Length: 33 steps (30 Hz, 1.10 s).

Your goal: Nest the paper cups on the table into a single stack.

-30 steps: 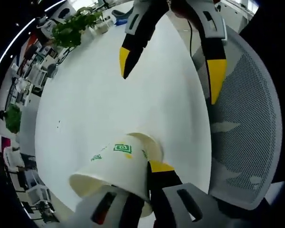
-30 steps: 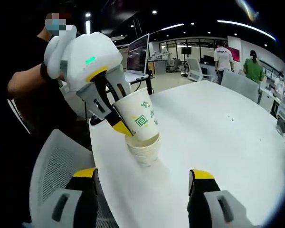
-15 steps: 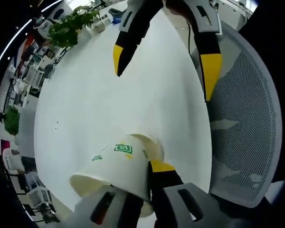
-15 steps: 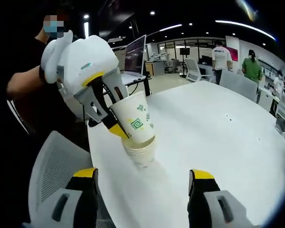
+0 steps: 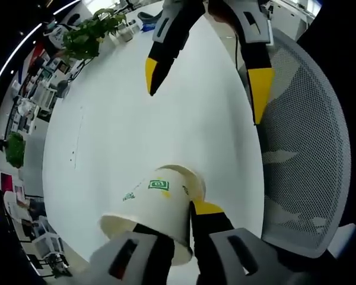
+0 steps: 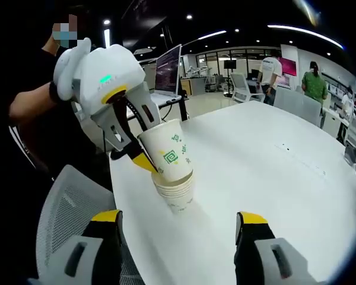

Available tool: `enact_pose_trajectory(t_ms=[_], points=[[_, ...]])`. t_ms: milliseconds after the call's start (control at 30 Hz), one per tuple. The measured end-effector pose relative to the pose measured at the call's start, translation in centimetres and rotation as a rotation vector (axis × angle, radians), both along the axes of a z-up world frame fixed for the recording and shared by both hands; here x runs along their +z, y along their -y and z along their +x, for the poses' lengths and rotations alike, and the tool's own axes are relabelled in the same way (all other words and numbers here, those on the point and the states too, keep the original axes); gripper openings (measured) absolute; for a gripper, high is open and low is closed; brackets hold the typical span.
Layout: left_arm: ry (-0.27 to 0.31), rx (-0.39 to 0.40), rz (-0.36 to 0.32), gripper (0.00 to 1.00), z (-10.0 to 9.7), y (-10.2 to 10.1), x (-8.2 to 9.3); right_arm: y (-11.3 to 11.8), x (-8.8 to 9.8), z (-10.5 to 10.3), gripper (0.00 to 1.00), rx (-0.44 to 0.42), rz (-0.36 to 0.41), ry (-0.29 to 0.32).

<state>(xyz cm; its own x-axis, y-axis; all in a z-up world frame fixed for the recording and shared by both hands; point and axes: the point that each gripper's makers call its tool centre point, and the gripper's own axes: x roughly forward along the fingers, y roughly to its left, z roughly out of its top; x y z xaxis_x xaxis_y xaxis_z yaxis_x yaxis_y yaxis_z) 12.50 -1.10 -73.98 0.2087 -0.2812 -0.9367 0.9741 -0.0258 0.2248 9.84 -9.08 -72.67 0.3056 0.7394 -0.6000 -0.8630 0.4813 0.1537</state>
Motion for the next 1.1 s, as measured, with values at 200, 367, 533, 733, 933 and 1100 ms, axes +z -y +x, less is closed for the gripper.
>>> enact_pose_trajectory(t_ms=[200, 367, 533, 733, 933, 1100], points=[[0.007, 0.0, -0.003, 0.11, 0.0, -0.3, 0.4, -0.2, 0.2, 0.0, 0.79, 0.0, 0.004, 0.002], [0.008, -0.003, 0.006, 0.12, -0.1, -0.6, 0.5, -0.5, 0.4, -0.2, 0.79, 0.004, 0.006, 0.002], [0.014, -0.003, 0.001, 0.14, 0.0, -0.9, 0.7, -0.5, 0.2, 0.0, 0.79, 0.008, 0.006, 0.003], [-0.009, 0.044, -0.059, 0.19, -0.3, -1.2, 1.0, -0.6, 0.0, 0.3, 0.79, 0.013, 0.006, 0.001], [-0.014, 0.125, -0.169, 0.32, 0.1, -1.7, 1.9, -0.9, -0.4, 0.6, 0.78, 0.028, 0.001, 0.005], [-0.019, 0.226, -0.28, 0.47, 1.1, -2.8, 2.1, -1.4, -0.9, 1.2, 0.77, 0.048, -0.009, 0.016]])
